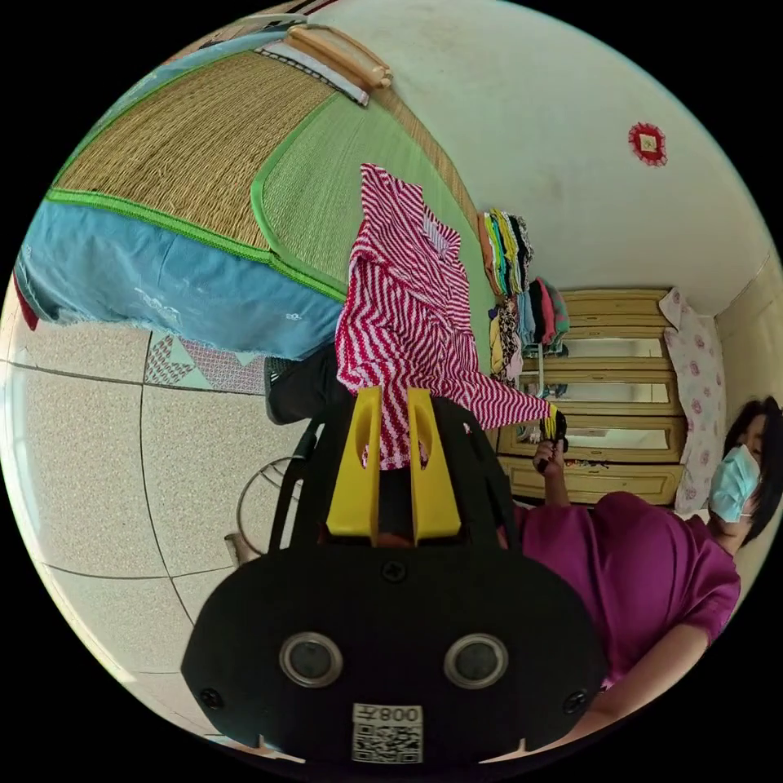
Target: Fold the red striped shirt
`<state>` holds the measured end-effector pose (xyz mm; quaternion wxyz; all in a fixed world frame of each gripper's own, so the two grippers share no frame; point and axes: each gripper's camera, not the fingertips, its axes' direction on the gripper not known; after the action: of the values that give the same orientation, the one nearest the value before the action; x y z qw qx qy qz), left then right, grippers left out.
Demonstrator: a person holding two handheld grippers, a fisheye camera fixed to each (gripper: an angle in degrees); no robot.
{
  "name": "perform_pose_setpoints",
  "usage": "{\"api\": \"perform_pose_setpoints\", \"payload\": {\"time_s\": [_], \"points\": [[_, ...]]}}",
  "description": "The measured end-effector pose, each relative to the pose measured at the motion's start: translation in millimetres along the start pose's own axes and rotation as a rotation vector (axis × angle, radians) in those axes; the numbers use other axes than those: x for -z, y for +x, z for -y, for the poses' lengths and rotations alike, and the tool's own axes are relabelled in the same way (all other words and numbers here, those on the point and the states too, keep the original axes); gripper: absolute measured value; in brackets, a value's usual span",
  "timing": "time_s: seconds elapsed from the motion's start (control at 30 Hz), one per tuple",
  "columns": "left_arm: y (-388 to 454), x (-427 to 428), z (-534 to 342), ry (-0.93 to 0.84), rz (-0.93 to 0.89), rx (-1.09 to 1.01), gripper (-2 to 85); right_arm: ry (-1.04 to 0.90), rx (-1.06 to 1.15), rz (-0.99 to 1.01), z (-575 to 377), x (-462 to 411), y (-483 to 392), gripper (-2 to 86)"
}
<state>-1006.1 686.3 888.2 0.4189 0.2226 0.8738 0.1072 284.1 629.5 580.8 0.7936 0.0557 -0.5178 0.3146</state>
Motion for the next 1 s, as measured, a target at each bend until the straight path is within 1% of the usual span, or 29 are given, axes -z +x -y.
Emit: {"api": "perform_pose_setpoints", "payload": {"time_s": [0.07,0.13,0.23,0.3,0.37,0.43,0.6,0.77,0.83,0.93,1.0], "points": [[-26.8,-13.7,-6.8,-0.021,-0.11,0.077,8.4,0.014,-0.016,0.002,-1.1,6.7,1.7,0.5],[-40.5,-20.3,-12.8,-0.026,-0.161,0.11,9.1,0.012,-0.02,-0.012,-2.4,11.5,0.9,0.5],[-56.2,-31.7,-17.6,-0.089,-0.133,0.155,9.3,0.015,-0.027,-0.027,-5.7,16.5,-0.6,0.5],[-66.6,-35.7,-18.7,-0.095,-0.148,0.18,8.7,0.023,-0.033,-0.019,-8.8,18.2,-0.3,0.6],[-79.5,-39.6,-17.3,-0.084,-0.214,0.208,5.9,0.026,-0.041,-0.02,-10.4,18.8,0.4,0.6],[-84.7,-40.4,-14.8,-0.086,-0.238,0.214,3.6,0.026,-0.05,-0.021,-11.5,19.4,1.1,0.6],[-85.3,-14.3,-13.2,-0.029,-0.272,0.168,1.7,0.044,-0.059,-0.009,-12.6,29.5,-3.7,0.6],[-73.6,42.2,-13.9,0.128,-0.346,0.08,1.2,0.061,-0.052,-0.003,-10.7,41.7,-12.5,0.6],[-67.1,59.9,-12.6,0.162,-0.355,0.032,1.2,0.066,-0.049,0.006,-10.2,45.8,-16.1,0.6],[-65.3,77.8,-8.4,0.156,-0.336,-0.008,1.1,0.074,-0.052,0.008,-8.9,53.1,-19.6,0.5],[-69.0,84.3,-5.8,0.17,-0.356,-0.018,1.1,0.091,-0.068,0.011,-6.9,58.8,-19.0,0.5]]}}
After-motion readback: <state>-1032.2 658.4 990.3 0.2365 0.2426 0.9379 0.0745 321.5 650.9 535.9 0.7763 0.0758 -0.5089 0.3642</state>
